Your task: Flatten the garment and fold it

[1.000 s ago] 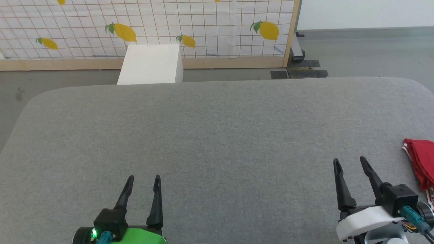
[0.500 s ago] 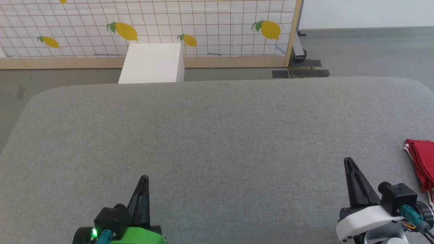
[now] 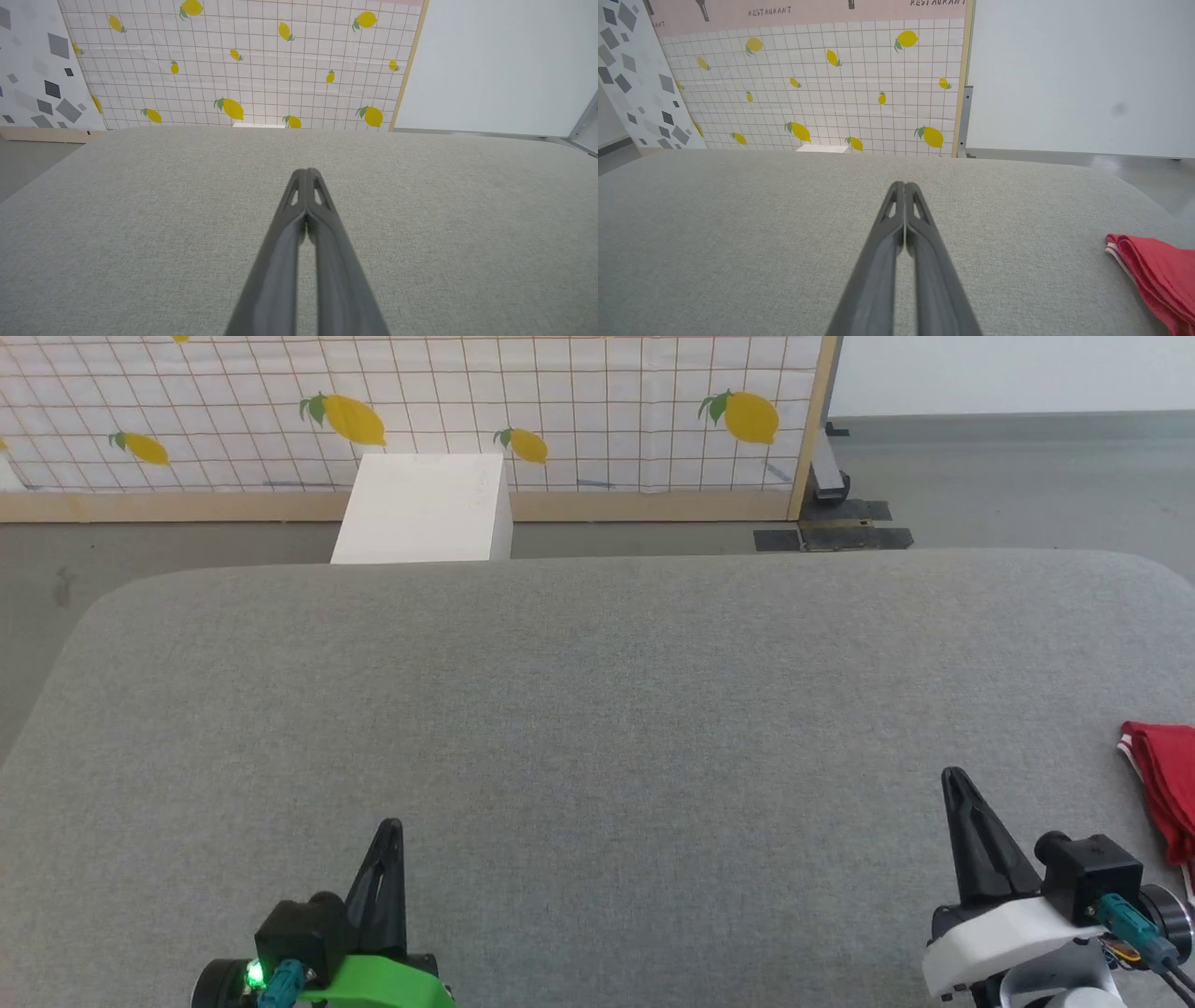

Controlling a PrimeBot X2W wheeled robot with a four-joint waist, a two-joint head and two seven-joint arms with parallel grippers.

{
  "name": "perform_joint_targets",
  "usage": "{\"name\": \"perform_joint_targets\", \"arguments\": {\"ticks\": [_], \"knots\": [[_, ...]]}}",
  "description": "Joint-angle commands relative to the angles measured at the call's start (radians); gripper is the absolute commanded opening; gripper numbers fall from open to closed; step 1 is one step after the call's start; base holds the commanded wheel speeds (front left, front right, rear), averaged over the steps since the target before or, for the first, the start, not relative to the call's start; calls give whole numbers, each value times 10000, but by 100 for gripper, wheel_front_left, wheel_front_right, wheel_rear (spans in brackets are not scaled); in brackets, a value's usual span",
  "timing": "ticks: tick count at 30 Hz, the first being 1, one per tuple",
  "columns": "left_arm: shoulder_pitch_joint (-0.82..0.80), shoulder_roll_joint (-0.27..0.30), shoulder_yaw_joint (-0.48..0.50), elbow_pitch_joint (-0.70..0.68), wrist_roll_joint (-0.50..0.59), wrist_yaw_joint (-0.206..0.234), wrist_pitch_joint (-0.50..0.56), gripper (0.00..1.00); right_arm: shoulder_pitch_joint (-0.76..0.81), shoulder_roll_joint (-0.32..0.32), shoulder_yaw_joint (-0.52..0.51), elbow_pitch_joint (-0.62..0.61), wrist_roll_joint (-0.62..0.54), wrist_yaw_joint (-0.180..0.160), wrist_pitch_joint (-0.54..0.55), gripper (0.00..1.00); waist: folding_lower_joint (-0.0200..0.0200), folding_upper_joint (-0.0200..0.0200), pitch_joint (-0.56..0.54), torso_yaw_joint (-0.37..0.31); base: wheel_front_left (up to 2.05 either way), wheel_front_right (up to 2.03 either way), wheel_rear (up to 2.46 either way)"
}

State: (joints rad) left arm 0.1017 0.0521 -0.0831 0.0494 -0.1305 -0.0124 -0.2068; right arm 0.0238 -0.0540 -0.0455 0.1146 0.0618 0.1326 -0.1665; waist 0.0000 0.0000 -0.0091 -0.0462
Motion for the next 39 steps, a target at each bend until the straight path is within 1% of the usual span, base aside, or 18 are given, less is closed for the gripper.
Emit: {"name": "perform_joint_targets", "arguments": {"ticks": [1,39], "knots": [[-186,-4,27,-70,178,27,59,0,-50,8,21,-81,-82,-4,50,0,0,0,2,7,0,0,0],[-512,-10,343,-236,621,65,848,0,-124,20,192,-499,-293,-10,684,0,0,0,37,186,0,0,0]]}}
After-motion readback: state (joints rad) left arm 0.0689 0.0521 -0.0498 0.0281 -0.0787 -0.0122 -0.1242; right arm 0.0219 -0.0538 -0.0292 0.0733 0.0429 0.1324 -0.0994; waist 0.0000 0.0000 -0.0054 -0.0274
